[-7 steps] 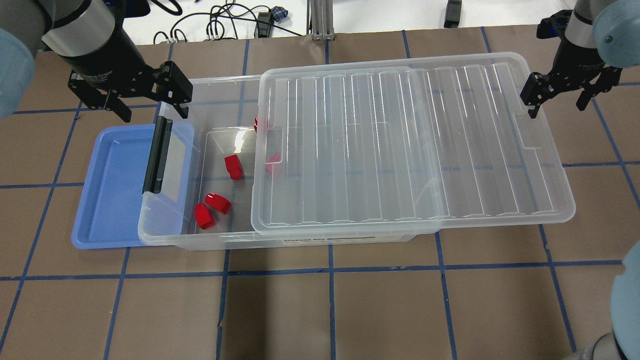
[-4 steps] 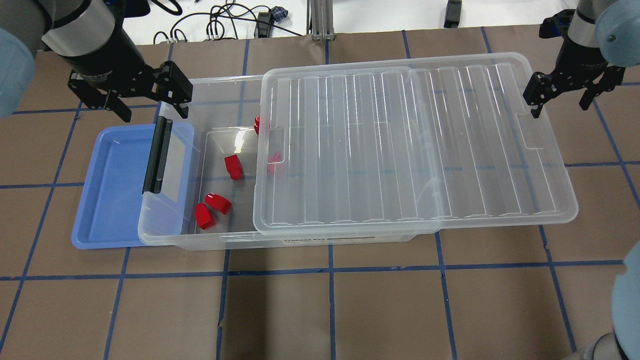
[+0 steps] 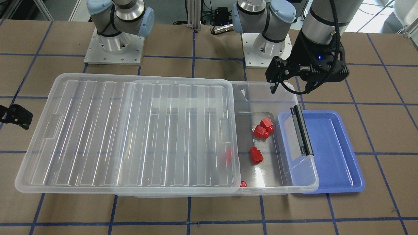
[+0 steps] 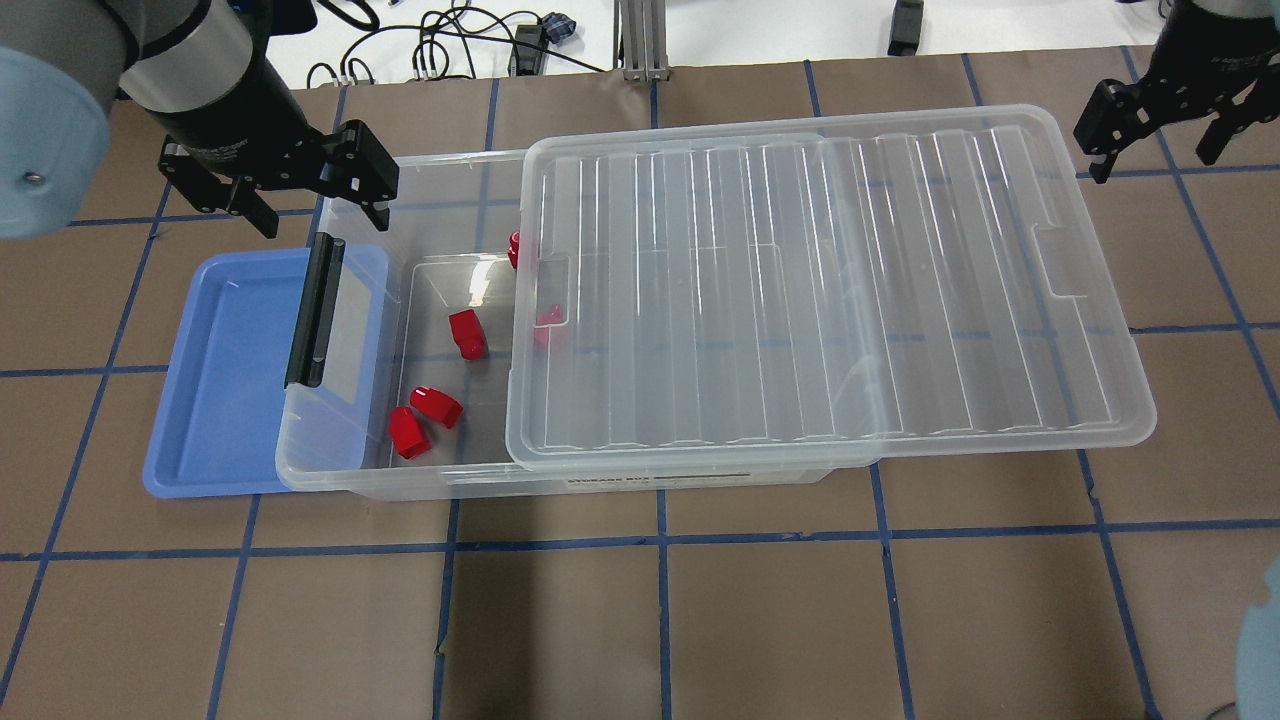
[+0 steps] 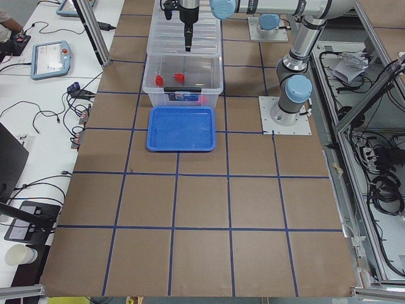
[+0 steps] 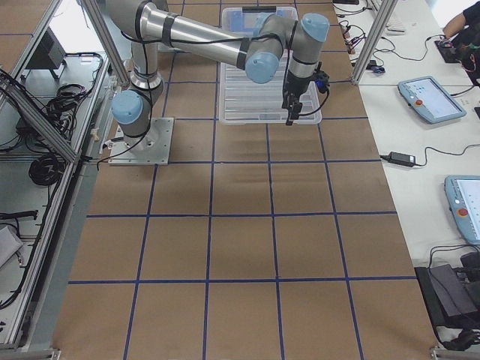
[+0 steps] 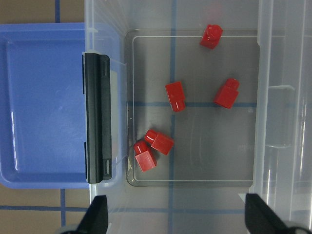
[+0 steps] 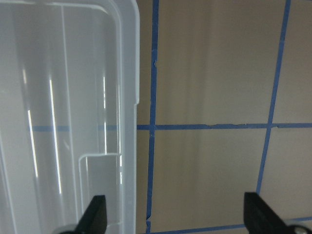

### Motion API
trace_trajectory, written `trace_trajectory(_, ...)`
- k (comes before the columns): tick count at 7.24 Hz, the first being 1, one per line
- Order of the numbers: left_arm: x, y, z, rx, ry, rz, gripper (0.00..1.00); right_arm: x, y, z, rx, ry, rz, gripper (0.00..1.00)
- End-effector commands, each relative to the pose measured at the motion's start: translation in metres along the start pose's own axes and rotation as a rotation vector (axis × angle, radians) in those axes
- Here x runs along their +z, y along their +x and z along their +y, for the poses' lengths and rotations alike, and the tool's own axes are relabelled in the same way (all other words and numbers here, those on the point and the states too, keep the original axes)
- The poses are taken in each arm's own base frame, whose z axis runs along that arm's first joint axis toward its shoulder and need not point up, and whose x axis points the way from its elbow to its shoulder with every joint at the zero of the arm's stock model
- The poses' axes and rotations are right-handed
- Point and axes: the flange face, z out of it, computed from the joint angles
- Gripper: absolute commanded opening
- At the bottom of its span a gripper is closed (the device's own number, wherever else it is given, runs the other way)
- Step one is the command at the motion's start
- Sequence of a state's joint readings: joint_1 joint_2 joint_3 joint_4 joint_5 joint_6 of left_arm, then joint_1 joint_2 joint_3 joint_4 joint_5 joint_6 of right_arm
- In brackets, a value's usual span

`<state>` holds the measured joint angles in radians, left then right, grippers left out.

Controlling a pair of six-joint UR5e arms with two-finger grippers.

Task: Place red block in blue tray from box

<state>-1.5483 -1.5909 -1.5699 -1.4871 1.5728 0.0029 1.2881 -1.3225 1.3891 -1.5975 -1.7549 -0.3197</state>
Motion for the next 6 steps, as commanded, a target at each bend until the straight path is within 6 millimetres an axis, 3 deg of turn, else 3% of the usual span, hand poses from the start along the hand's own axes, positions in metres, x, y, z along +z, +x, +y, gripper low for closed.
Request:
trace_trajectory(1, 0.081, 0.000, -0.024, -0.011, -0.040, 0.002, 1.00, -0.027, -0.018, 0.015, -0.020, 0.009, -0.027, 1.00)
trace_trajectory(3, 0.156, 0.000, -0.028, -0.089, -0.079, 0.000, 1.00, -0.024, -0.025, 0.016, -0.023, 0.008, -0.085, 1.00)
trace_trajectory(4, 0.172, 0.002, -0.028, -0.186, -0.090, -0.006, 1.00, -0.023, -0.022, 0.013, -0.027, 0.009, -0.070, 1.00)
trace_trajectory(6, 0.202, 0.009, -0.036, -0.191, -0.084, 0.000, 1.00, -0.025, -0.018, 0.014, -0.007, 0.020, -0.073, 1.00)
